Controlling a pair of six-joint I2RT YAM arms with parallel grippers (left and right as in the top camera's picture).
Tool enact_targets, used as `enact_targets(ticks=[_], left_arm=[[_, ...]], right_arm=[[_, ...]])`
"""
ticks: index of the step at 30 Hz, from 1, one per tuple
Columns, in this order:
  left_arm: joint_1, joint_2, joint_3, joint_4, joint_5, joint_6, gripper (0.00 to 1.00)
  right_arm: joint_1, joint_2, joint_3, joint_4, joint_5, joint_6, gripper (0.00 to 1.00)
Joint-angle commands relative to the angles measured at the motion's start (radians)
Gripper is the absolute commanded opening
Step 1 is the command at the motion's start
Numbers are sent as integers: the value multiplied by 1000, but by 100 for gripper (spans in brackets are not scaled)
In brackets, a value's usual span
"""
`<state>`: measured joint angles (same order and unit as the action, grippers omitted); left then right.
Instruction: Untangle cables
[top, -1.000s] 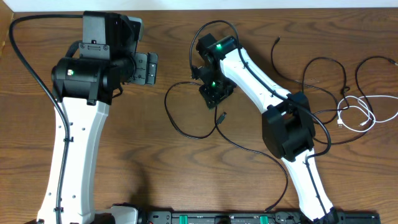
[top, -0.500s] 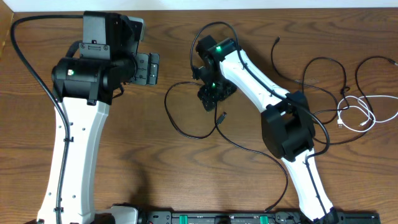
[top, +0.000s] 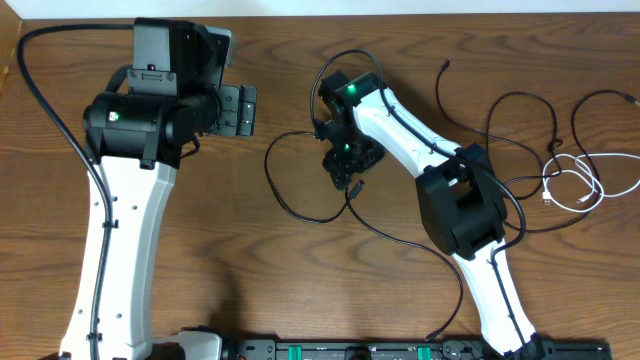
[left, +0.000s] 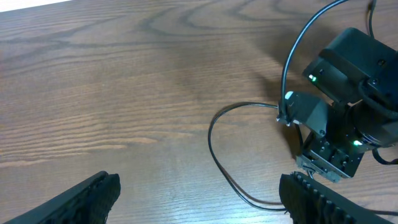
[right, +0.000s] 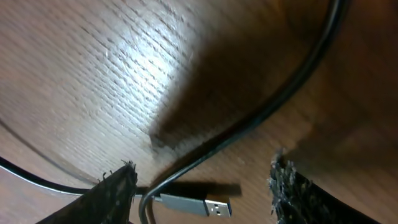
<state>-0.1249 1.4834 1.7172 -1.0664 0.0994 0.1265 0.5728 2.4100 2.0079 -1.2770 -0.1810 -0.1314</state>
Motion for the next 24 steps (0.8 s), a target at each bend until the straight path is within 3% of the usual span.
enact_targets(ticks=[1, 24], left_arm=[[4, 8, 5, -2, 6, -16, 87], [4, 8, 5, -1, 28, -12, 87]], right_arm=[[4, -2, -20, -14, 21, 30, 67], [63, -2, -136, -1, 21, 49, 68]])
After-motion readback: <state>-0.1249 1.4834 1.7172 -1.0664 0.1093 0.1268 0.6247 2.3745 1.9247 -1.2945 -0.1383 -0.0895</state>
